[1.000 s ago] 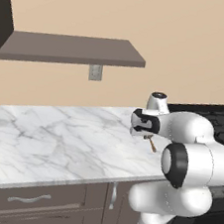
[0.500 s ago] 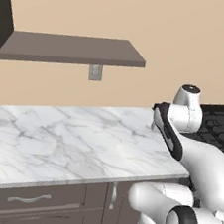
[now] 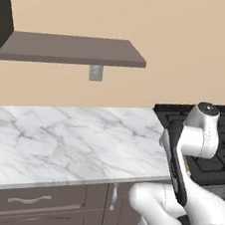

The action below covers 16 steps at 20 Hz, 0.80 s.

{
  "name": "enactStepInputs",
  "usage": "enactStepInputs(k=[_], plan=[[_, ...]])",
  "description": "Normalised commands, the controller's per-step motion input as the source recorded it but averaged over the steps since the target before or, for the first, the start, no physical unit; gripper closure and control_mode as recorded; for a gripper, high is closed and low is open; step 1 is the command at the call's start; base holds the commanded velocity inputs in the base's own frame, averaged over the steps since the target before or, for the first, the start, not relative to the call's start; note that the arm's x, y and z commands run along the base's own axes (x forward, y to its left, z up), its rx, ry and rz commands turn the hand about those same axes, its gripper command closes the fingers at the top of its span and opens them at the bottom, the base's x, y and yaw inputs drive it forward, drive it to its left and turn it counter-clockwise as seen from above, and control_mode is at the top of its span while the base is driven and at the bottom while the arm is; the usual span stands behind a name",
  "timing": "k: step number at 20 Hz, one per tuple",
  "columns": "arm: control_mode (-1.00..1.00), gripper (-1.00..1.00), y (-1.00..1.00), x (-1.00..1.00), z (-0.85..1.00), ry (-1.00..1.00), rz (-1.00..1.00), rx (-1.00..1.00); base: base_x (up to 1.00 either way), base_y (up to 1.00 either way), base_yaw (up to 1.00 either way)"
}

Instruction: Take the fork and place it on the left side of the plate. Then take the spoon and place it on the right side of the plate. Make sure they're directly next to the plate.

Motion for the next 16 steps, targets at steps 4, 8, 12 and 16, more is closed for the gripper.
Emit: enactStepInputs(k=[4, 8, 12, 16], plan=[[-1.00, 1.00, 0.00, -0.30, 0.00, 0.00, 0.00, 0.00, 0.00, 0.00, 0.00], [1.00, 1.00, 0.00, -0.23, 0.00, 0.00, 0.00, 0.00, -0.09, 0.00, 0.00], [1.00, 1.00, 0.00, 0.00, 0.00, 0.00, 0.00, 0.00, -0.51, 0.30, 0.12], [1.00, 1.00, 0.00, 0.00, 0.00, 0.00, 0.00, 0.00, -0.58, 0.55, 0.33]])
